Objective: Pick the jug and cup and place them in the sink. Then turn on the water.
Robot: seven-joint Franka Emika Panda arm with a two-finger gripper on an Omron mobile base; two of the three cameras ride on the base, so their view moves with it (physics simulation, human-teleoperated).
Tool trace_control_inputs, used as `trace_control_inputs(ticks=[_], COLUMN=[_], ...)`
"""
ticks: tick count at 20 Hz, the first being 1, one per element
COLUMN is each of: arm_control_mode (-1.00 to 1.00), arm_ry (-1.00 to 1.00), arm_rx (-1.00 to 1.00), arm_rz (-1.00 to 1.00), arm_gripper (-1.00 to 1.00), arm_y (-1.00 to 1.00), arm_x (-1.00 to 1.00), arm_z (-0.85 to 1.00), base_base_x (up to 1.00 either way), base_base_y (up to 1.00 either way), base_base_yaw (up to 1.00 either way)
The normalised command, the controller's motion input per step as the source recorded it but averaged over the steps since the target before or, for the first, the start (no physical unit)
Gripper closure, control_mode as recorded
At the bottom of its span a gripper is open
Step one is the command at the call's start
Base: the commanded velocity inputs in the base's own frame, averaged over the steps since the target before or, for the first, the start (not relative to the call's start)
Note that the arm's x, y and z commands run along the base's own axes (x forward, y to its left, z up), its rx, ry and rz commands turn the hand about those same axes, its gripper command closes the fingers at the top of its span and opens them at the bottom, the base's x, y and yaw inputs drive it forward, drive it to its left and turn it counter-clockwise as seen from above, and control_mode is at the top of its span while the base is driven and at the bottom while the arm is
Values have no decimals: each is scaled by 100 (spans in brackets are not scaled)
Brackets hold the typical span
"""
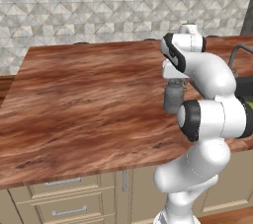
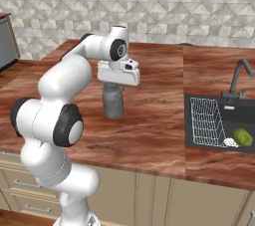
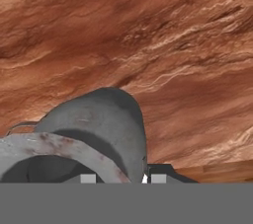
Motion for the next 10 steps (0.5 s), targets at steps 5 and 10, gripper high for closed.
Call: trace_control_inputs(ticks=[5, 10], arm_control_mode=[-100, -100], arm_ry=[0, 0], arm_rx=[0, 0], arm_rz=[-6, -6], arm_gripper=[100, 100], arm_y=[0, -2], arm_x=[0, -12], arm_z=[0, 4], base_base_x=[0, 0], base_base_y=[0, 0], base_base_yaw=[0, 0])
